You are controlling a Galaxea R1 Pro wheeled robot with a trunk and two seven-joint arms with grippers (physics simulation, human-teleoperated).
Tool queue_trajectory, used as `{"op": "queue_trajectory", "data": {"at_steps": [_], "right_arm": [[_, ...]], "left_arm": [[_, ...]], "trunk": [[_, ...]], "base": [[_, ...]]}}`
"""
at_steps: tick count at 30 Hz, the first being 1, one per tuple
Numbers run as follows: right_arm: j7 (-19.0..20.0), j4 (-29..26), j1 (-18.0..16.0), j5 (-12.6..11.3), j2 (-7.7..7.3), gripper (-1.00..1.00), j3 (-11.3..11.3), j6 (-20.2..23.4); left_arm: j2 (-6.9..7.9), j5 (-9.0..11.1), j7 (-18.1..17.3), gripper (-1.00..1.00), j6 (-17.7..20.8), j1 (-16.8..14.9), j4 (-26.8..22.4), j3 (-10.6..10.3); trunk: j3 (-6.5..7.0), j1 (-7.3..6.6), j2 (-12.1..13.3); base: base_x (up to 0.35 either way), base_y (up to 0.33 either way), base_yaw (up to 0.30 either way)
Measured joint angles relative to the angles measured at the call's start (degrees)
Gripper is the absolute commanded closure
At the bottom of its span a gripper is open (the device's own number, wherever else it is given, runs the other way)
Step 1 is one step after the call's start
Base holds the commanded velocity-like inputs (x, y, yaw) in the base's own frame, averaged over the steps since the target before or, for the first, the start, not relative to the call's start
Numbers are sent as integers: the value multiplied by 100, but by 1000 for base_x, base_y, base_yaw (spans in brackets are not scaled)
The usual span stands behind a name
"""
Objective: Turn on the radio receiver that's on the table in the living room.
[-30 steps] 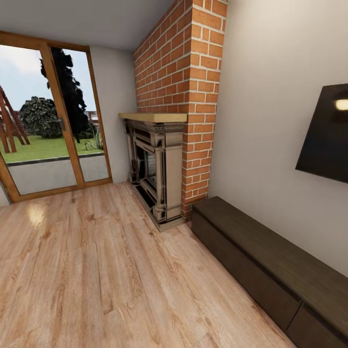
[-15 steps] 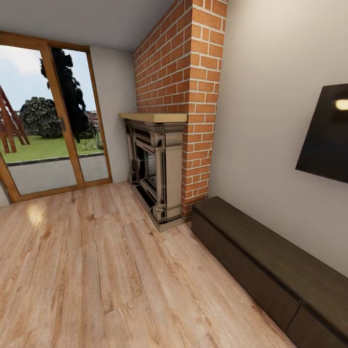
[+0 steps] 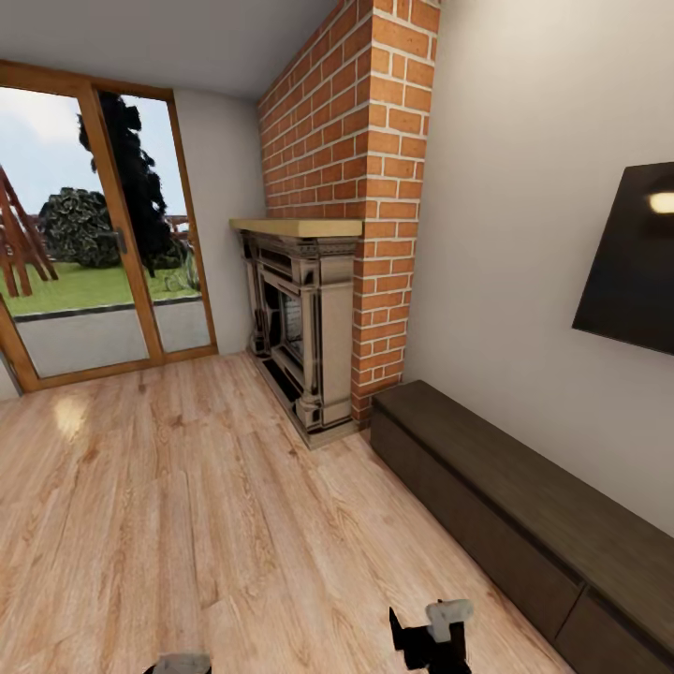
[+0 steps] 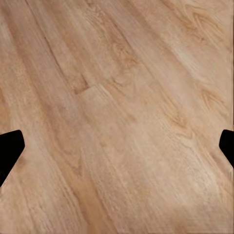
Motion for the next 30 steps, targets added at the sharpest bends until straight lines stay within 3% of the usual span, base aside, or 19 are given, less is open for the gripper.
{"op": "queue_trajectory", "data": {"at_steps": [4, 5, 7, 10, 11, 16, 22, 26, 28, 30], "right_arm": [[31, -1003, 2, -15, -10, -100, 130, 263], [65, -1295, 1, -18, -14, -100, 192, 341], [131, -1567, 1, -19, -20, -100, 260, 427], [150, -1728, 0, 2, -8, -100, 296, 598], [-48, -1802, -101, 67, 21, -100, 310, 1108], [-524, -1675, -449, 100, 69, -100, 321, 1764], [-670, -1541, -554, 103, 44, -100, 337, 1763], [-703, -1518, -567, 90, 25, -100, 331, 1460], [-712, -1515, -569, 87, 20, -100, 333, 1400], [-717, -1514, -569, 85, 19, -100, 331, 1387]], "left_arm": [[-50, 9, -3, -100, 559, -27, -711, 8], [-61, 10, -11, -100, 847, -32, -911, 9], [-73, 10, -17, -100, 1147, -36, -1167, 10], [-85, 8, -13, -100, 1358, -40, -1558, 11], [-91, 13, -5, -100, 1476, -41, -1830, 10], [-93, 13, -1, -100, 1527, -43, -1914, 11], [-53, -5, 0, -100, 1491, -47, -1889, 33], [55, -10, -10, -100, 1460, -47, -2061, 345], [102, 0, -43, -100, 1448, -47, -2184, 740], [114, 12, -61, -100, 1440, -46, -2223, 937]], "trunk": [[-1, 0, 0], [-1, 0, 0], [-1, 0, 0], [-1, 0, 0], [0, 0, 0], [-1, 0, 0], [-1, 0, 0], [-1, 0, 0], [-1, 0, 0], [-1, 0, 0]], "base": [[0, 0, 0], [0, 0, 0], [0, 0, 0], [0, 0, 0], [0, 0, 0], [0, 0, 0], [0, 0, 0], [0, 0, 0], [0, 0, 0], [0, 0, 0]]}}
